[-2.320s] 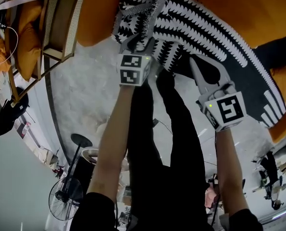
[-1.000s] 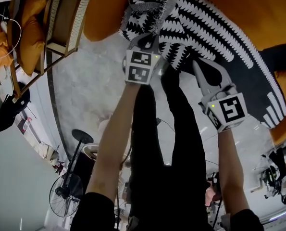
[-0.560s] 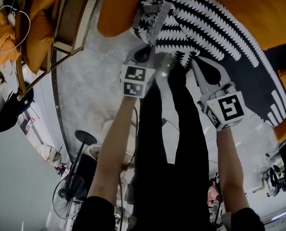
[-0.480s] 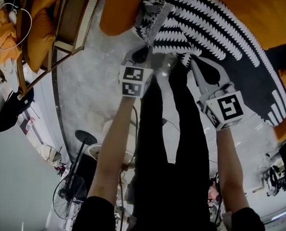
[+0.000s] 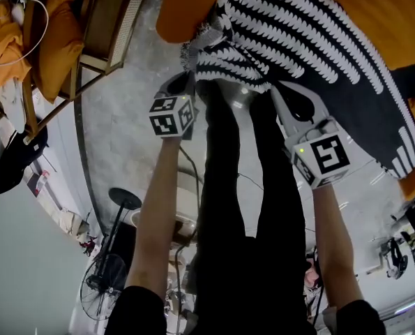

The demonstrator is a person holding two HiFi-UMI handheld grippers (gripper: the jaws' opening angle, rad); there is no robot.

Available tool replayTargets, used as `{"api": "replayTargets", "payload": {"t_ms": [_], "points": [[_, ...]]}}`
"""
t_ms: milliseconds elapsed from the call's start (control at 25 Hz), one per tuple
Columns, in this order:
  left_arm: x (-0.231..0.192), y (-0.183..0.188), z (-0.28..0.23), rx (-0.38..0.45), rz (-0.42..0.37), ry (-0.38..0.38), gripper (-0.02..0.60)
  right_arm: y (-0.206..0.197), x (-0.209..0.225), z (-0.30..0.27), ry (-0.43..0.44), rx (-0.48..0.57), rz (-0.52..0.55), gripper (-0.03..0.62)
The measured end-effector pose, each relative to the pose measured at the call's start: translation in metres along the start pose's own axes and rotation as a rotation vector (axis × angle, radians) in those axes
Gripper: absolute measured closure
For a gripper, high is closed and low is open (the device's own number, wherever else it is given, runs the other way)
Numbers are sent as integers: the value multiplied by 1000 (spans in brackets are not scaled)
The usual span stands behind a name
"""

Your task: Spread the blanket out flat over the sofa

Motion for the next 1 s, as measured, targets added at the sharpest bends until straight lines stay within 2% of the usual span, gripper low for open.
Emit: {"api": "replayTargets", "payload": {"t_ms": [360, 560, 760, 840, 1000], "points": [[-45, -21, -6, -83, -13, 109, 563, -1, -13, -11, -16, -17, -15, 591], [-58, -27, -15, -107, -56, 145, 556, -3, -19, -14, -26, -16, -37, 591], [-51, -22, -25, -95, -92, 86, 481, -10, -19, -18, -37, -13, -52, 591], [-45, -18, -30, -75, -128, 65, 428, -15, -18, -19, -41, -13, -53, 592], [-30, -7, -42, -27, -210, 35, 361, -17, -18, -24, -47, -6, -66, 592]]}}
Point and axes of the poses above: the fingertips, and each gripper's own axes: z backward along the fingers, x to its right, y out of its top, the point moved 4 cm from there along z, backward along the fingers, and after that the axes turned 10 degrees about z, right-handed, at the moved point
